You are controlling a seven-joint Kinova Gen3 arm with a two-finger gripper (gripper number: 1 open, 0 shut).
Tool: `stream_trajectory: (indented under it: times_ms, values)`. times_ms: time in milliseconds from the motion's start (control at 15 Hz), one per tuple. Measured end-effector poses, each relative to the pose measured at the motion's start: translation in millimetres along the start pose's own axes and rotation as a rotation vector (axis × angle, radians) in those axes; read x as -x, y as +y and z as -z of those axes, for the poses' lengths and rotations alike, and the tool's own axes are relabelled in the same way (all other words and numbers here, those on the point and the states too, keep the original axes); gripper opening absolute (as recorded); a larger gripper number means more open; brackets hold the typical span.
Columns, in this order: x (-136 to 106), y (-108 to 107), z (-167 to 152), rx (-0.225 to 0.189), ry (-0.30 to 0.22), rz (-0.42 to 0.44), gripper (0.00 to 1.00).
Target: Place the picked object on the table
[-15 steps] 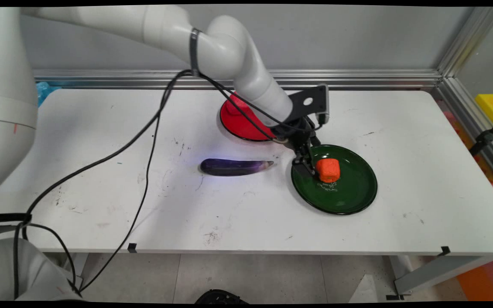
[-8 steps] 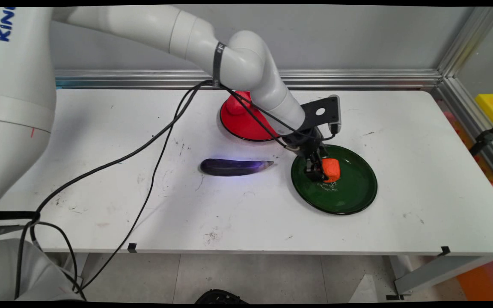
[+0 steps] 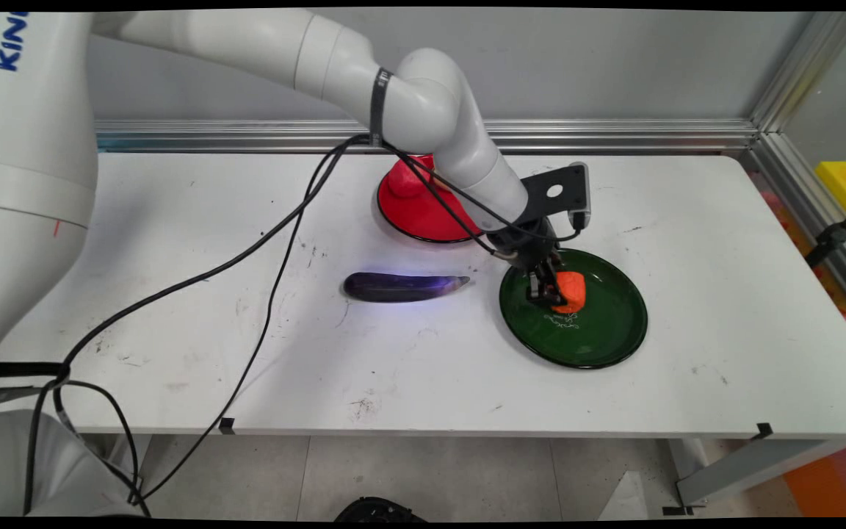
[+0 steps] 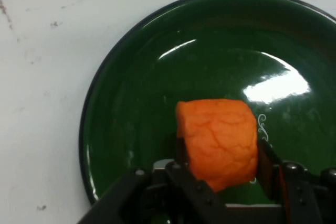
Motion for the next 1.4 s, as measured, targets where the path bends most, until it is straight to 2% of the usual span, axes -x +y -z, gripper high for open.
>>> stream_trajectory:
  times_ms: [667,1000,1400]
  values:
    - [-5,16,88,-0.018,0.022,0.029,0.0]
    - [21,36,146,-0.029,-0.012,0.088,0.0]
    - [59,73,179,-0.02,-0.05,0.176,0.0]
